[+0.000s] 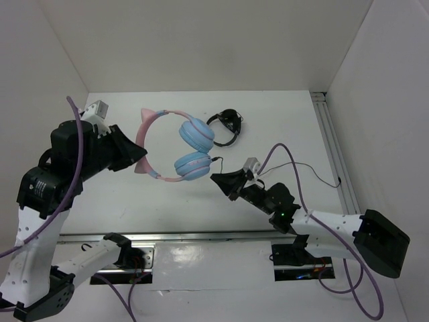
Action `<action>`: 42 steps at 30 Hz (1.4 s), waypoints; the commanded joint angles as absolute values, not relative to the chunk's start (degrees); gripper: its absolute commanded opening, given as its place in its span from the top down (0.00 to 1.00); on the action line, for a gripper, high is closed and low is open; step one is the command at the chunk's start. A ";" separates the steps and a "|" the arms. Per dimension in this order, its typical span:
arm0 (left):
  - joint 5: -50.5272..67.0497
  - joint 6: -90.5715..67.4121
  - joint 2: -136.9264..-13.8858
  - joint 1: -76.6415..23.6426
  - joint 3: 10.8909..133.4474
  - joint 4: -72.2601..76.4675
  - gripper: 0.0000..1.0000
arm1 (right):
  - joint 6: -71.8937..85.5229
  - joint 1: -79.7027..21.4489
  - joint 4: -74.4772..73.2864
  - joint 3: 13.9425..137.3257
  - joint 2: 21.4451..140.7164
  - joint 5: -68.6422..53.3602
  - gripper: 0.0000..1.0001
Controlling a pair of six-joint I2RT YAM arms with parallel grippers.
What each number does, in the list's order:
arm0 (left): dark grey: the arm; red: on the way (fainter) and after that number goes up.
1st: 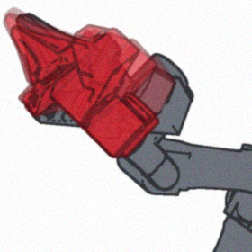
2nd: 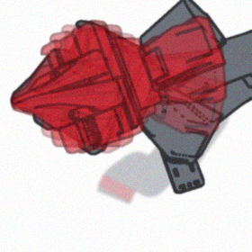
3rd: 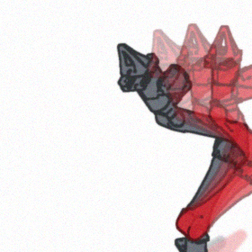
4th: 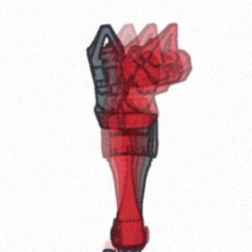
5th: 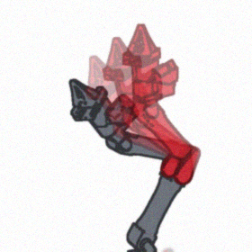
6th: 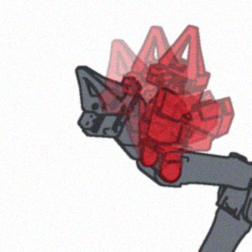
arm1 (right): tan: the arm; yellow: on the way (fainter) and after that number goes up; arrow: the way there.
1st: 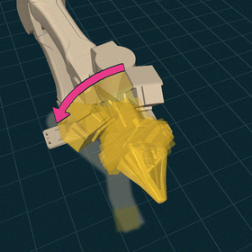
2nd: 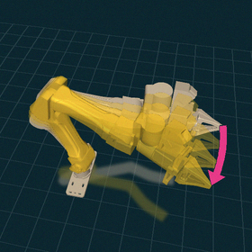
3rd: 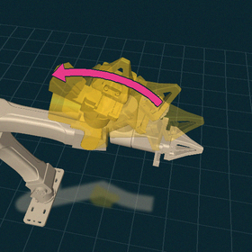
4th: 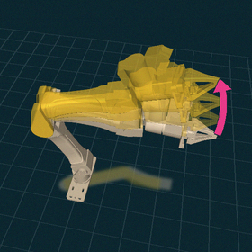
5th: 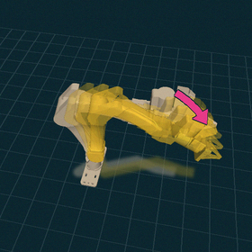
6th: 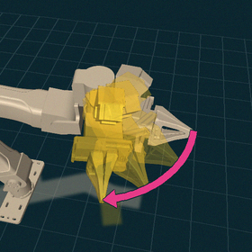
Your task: Wrap the headphones
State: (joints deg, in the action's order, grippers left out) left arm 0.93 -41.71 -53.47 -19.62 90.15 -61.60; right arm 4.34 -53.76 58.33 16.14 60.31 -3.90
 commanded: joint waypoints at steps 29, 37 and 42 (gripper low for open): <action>-1.30 -65.48 -55.20 -19.25 91.49 -39.29 1.00 | 12.13 -58.62 81.12 15.56 79.98 -4.76 0.73; -28.27 -63.81 -60.55 -19.25 93.69 -47.54 1.00 | 12.21 -73.90 54.70 21.78 74.19 31.06 1.00; -41.54 -64.85 -63.10 -19.78 87.46 -54.90 1.00 | 15.64 -79.71 14.29 40.28 70.49 35.42 1.00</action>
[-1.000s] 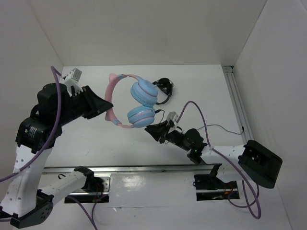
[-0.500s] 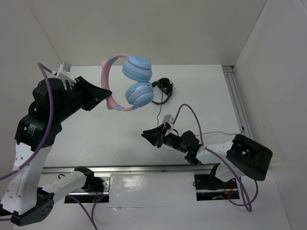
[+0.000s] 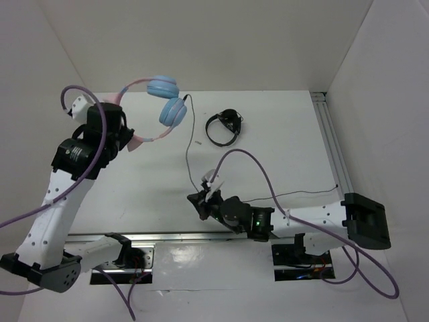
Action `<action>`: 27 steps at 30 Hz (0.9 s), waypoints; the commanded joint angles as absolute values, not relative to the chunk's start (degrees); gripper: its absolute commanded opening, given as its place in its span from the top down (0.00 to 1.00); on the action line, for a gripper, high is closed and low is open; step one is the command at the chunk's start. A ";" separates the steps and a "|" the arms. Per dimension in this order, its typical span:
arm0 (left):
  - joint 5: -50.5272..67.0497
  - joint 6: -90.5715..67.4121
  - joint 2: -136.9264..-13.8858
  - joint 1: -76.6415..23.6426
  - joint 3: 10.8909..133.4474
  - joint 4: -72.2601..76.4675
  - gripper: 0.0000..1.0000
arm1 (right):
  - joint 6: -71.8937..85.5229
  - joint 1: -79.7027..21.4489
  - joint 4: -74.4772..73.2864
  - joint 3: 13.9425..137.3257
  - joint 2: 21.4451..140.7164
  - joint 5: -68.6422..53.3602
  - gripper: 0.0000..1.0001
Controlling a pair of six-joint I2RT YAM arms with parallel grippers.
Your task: Wrap the headphones
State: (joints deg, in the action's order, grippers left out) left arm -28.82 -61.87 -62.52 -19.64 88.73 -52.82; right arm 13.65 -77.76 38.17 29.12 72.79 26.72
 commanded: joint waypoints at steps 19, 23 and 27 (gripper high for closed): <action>-28.50 -21.73 -51.86 -30.05 66.88 -38.58 1.00 | -15.63 -84.81 -31.66 71.13 72.61 39.99 1.00; -26.37 -15.57 -49.84 -32.78 66.88 -39.37 1.00 | -18.63 -84.81 -27.69 68.64 68.91 44.28 1.00; -23.92 -13.01 -49.83 -39.70 66.36 -40.87 1.00 | -21.79 -84.81 -23.57 67.51 66.63 50.86 1.00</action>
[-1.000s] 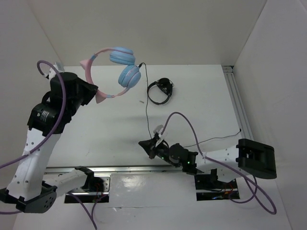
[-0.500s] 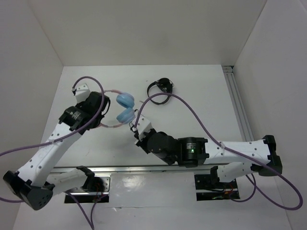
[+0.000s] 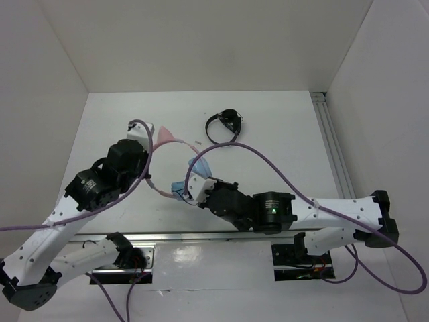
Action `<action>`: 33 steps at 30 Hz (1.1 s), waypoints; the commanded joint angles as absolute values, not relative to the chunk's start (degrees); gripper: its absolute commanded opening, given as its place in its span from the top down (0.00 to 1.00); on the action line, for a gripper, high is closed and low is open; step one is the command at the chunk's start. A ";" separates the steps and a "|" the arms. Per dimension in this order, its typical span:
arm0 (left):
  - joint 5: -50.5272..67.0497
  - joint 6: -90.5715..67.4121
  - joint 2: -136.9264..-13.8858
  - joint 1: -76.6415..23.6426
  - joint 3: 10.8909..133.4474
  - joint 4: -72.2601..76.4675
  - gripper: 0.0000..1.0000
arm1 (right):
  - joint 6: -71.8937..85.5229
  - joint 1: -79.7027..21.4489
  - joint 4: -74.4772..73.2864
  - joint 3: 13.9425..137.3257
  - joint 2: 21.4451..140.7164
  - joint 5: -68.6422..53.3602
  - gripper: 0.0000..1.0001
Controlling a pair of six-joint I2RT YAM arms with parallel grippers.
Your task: Wrap the headphones
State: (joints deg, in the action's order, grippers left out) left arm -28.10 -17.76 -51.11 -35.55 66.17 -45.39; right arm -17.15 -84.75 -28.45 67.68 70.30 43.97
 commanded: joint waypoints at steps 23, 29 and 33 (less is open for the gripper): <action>-12.30 -12.57 -43.15 -44.91 60.47 -40.87 1.00 | -29.89 -59.85 -1.23 66.01 71.27 33.14 1.00; -11.69 -13.62 -44.38 -44.91 59.94 -39.47 1.00 | -28.83 -59.85 -0.70 69.16 73.73 30.94 1.00; -10.99 -14.15 -46.66 -44.91 60.99 -38.14 1.00 | -28.04 -61.95 0.43 70.40 73.74 30.94 1.00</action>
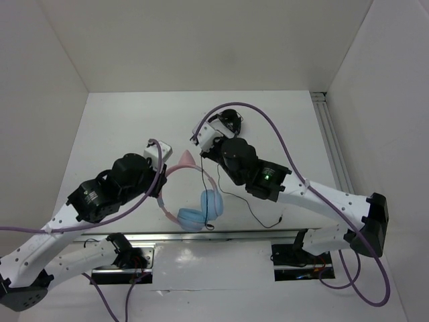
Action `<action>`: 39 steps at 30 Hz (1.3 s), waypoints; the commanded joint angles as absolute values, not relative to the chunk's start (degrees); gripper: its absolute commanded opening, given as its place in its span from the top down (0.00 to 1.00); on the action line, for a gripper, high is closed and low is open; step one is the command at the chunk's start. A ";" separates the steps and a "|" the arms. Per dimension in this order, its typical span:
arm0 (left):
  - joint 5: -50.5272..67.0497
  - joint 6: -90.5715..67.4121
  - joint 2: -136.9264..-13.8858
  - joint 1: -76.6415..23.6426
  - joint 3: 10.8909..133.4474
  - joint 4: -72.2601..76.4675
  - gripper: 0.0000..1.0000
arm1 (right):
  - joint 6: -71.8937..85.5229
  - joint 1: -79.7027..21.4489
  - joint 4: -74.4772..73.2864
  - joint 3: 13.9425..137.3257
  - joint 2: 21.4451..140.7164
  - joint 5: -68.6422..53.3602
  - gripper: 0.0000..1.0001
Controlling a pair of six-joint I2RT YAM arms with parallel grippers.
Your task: Wrap the headphones
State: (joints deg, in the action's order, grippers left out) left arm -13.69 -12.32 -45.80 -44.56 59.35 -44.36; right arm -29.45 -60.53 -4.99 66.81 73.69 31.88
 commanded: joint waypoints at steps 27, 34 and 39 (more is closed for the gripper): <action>-9.23 -16.35 -42.81 -47.29 66.62 -38.23 1.00 | -17.31 -50.45 0.45 68.03 77.08 28.57 1.00; -9.23 -20.65 -39.56 -47.29 69.51 -37.10 1.00 | -16.00 -48.79 6.74 59.60 70.07 15.84 1.00; -5.98 -25.66 -34.55 -47.29 70.05 -31.74 1.00 | -15.47 -47.55 13.17 52.48 66.01 4.15 1.00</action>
State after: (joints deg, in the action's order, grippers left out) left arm -10.96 -19.62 -38.72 -46.76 66.13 -41.74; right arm -16.75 -48.36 4.29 54.19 68.84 13.10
